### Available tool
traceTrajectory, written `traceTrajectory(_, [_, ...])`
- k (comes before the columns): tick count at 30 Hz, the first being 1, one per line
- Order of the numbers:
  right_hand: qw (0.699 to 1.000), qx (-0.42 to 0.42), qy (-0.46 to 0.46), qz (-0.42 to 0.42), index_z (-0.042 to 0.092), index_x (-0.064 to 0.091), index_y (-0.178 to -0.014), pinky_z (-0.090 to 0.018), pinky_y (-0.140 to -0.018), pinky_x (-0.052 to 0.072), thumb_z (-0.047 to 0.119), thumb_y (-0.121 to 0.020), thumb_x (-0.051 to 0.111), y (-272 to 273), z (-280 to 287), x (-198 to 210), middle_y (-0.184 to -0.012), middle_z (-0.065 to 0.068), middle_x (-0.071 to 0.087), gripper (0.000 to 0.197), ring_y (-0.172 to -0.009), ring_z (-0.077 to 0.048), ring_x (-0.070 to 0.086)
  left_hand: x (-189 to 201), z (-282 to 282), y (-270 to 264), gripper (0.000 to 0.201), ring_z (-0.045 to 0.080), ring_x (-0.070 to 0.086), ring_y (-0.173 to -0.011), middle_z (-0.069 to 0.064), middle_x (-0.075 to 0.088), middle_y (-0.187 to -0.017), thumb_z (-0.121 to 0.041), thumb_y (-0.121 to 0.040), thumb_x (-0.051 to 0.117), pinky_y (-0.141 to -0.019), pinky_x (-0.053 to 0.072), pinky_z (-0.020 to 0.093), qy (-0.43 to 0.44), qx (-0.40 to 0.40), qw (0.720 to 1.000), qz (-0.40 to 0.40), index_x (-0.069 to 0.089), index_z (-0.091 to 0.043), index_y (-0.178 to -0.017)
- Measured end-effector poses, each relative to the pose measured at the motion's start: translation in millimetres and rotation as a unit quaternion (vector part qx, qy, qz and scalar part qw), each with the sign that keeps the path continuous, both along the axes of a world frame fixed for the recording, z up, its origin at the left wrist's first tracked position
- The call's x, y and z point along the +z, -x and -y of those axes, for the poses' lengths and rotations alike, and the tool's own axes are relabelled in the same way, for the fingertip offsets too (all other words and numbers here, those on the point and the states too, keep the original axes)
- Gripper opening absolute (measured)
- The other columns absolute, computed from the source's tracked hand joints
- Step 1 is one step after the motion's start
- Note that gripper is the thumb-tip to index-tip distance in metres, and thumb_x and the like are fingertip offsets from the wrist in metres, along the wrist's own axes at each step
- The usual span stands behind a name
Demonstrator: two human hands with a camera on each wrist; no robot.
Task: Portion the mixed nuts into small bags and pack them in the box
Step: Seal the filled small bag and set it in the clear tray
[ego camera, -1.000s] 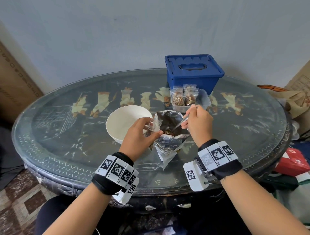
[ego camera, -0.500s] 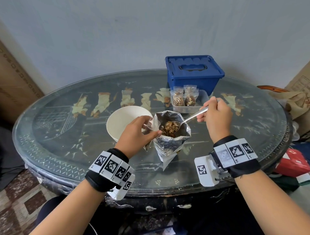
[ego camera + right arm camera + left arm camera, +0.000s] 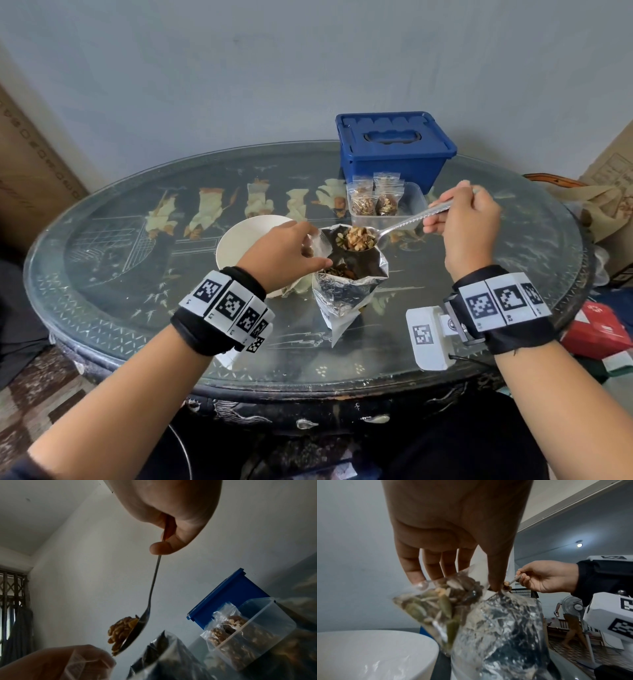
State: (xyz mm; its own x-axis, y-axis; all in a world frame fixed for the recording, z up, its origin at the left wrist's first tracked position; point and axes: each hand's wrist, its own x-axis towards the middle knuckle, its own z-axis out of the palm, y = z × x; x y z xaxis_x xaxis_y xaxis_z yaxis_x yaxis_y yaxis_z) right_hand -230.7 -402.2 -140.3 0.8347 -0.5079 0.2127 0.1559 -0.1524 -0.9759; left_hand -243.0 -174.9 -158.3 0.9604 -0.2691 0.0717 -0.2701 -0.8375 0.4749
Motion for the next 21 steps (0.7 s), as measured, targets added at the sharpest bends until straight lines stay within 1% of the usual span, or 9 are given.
traceTrajectory(3, [1.0, 0.005, -0.02, 0.014, 0.015, 0.049, -0.072, -0.02, -0.043, 0.046, 0.02, -0.101, 0.033, 0, 0, 7, -0.062, -0.006, 0.058, 0.034, -0.04, -0.008, 0.053, 8, 4, -4, 0.054, 0.011, 0.053, -0.088, 0.001, 0.058, -0.111, -0.044, -0.08, 0.066, -0.076, 0.038, 0.02, -0.026, -0.015, 1.0, -0.007, 0.051, -0.015, -0.124])
traceTrajectory(7, [0.999, 0.023, -0.007, 0.021, 0.016, 0.049, -0.073, -0.021, -0.044, 0.048, 0.022, -0.102, 0.033, -1, -4, 9, -0.065, -0.006, 0.059, 0.034, -0.041, -0.008, 0.055, 12, 11, -7, 0.051, 0.016, 0.056, -0.091, 0.002, 0.06, -0.107, -0.044, -0.08, 0.066, -0.078, 0.044, 0.025, -0.036, -0.023, 0.999, -0.01, 0.052, -0.014, -0.119])
traceTrajectory(15, [0.996, 0.079, 0.011, 0.03, 0.015, 0.051, -0.076, -0.021, -0.048, 0.051, 0.021, -0.102, 0.033, 1, -8, 8, -0.07, -0.007, 0.061, 0.032, -0.047, -0.009, 0.058, 12, 18, -6, 0.05, 0.017, 0.055, -0.093, 0.003, 0.059, -0.11, -0.043, -0.081, 0.065, -0.077, 0.042, 0.023, -0.038, -0.031, 0.999, -0.012, 0.051, -0.013, -0.12])
traceTrajectory(19, [0.994, 0.102, 0.029, 0.039, 0.012, 0.053, -0.077, -0.021, -0.05, 0.052, 0.021, -0.101, 0.035, 1, -7, 11, -0.072, -0.012, 0.061, 0.032, -0.049, -0.01, 0.06, 9, 19, -5, 0.052, 0.017, 0.054, -0.098, 0.004, 0.057, -0.113, -0.043, -0.081, 0.066, -0.079, 0.04, 0.023, -0.031, -0.029, 0.999, 0.0, 0.051, -0.013, -0.121])
traceTrajectory(21, [0.991, 0.119, 0.041, 0.043, 0.012, 0.054, -0.077, -0.021, -0.051, 0.052, 0.02, -0.101, 0.037, 3, -7, 14, -0.072, -0.012, 0.061, 0.031, -0.051, -0.01, 0.061, 7, 19, -5, 0.054, 0.018, 0.054, -0.099, 0.003, 0.057, -0.115, -0.044, -0.08, 0.065, -0.079, 0.039, 0.022, -0.027, -0.025, 0.999, 0.003, 0.05, -0.013, -0.123])
